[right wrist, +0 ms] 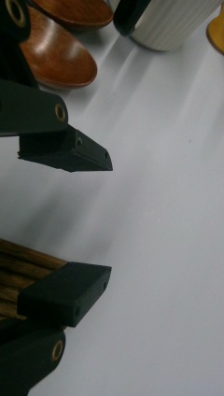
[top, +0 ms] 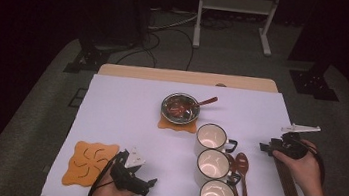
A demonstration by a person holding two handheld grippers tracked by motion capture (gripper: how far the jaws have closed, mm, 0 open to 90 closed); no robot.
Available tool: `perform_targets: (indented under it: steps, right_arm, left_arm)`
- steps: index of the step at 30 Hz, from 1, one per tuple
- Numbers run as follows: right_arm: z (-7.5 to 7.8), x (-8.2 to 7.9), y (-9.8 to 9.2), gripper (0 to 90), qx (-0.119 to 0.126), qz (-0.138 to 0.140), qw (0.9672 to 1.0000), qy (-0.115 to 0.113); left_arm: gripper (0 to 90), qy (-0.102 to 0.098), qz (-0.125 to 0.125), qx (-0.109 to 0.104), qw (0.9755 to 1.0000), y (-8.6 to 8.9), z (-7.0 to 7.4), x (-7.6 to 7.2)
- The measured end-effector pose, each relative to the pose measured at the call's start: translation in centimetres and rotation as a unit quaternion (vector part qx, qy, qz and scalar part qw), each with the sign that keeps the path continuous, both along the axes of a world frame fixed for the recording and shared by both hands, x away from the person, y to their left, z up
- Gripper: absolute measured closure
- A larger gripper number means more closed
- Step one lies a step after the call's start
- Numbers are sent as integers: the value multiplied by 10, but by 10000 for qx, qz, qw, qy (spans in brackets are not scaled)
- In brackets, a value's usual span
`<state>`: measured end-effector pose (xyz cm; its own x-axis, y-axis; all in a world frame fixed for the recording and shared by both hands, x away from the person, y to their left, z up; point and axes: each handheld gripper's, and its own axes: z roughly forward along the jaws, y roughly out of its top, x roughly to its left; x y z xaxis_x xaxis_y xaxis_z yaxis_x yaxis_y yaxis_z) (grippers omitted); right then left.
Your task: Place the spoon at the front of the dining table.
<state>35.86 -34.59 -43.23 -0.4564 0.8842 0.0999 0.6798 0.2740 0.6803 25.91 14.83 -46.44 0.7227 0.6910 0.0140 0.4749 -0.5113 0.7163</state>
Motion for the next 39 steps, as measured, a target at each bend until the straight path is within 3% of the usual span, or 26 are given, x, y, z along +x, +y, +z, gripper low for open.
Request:
perform_targets:
  steps: [17,39]
  right_arm:
    - [-10,-4,-5,410,-53,-34,9999,150]
    - [-9,-4,2,405,-37,69,9999,143]
  left_arm:
    - [7,0,3,-3,10000,0,0,0]
    - [7,-1,1,1,10000,0,0,0]
